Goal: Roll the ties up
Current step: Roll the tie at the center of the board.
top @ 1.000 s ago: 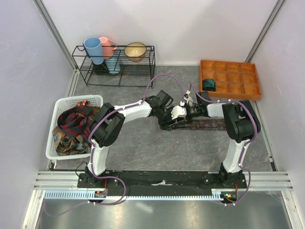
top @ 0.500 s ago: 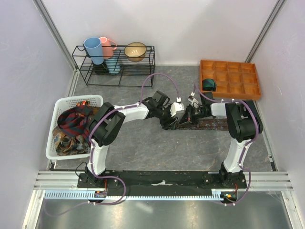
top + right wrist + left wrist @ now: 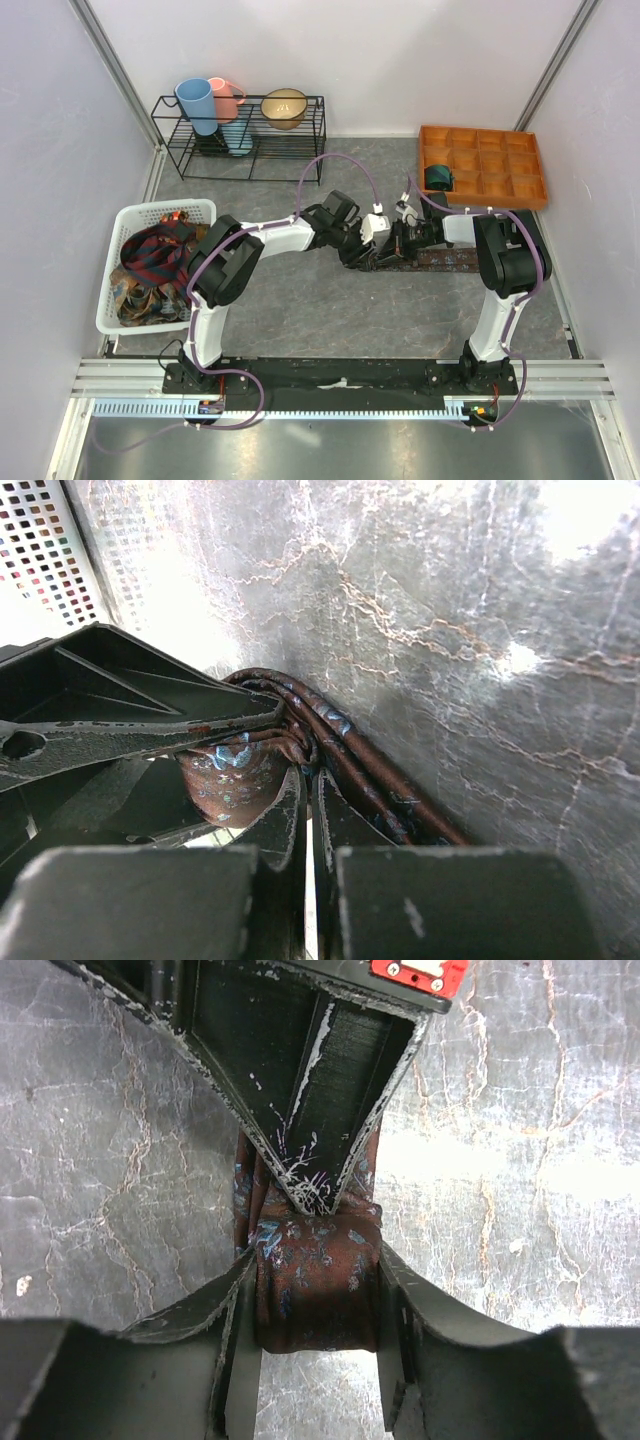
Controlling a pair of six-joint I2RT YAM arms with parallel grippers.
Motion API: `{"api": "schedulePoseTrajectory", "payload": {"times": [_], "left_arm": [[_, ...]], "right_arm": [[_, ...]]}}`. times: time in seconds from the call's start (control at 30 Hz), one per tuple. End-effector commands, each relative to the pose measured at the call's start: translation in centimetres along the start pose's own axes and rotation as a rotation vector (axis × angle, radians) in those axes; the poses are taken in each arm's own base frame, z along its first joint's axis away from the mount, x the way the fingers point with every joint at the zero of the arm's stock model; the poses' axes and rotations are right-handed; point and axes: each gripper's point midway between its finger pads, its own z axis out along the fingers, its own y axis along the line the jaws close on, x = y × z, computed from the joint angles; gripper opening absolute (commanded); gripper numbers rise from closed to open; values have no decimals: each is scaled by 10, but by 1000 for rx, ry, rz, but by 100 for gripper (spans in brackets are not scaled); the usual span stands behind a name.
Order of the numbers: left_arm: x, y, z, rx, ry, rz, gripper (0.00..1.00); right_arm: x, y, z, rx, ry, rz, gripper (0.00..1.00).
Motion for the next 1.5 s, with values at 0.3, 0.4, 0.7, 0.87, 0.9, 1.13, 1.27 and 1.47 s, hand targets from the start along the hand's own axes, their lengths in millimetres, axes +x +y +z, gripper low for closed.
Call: {"api": "schedulePoseTrajectory", "payload": {"times": [0.3,0.4,0.7,0.87,0.9,1.13,1.27,1.47], "left_arm": [[49,5,-2,-44,184,10,11],[43,6,-2,-42,165,11,11],[-9,8,-23,-82,55,23,11],[-15,13,-27,-130,50,-4,12],[-11,16,-26,-142,65,0,12],[32,15,-14,-149,252,46,13],[36,10,-12,-125,293,60,16],[42,8,-9,-114,315,64,18]], "right_arm": [[-16,13,-44,-1,-64,-36,28],[-1,-7,-38,50,-32,-6,26],[14,-63,-27,256,23,59,23],[20,-60,-26,235,36,75,23],[22,-60,-27,230,39,75,23],[28,-48,-30,190,45,68,24],[19,-25,-33,107,20,37,27],[-10,27,-40,-68,-74,-33,49]]}}
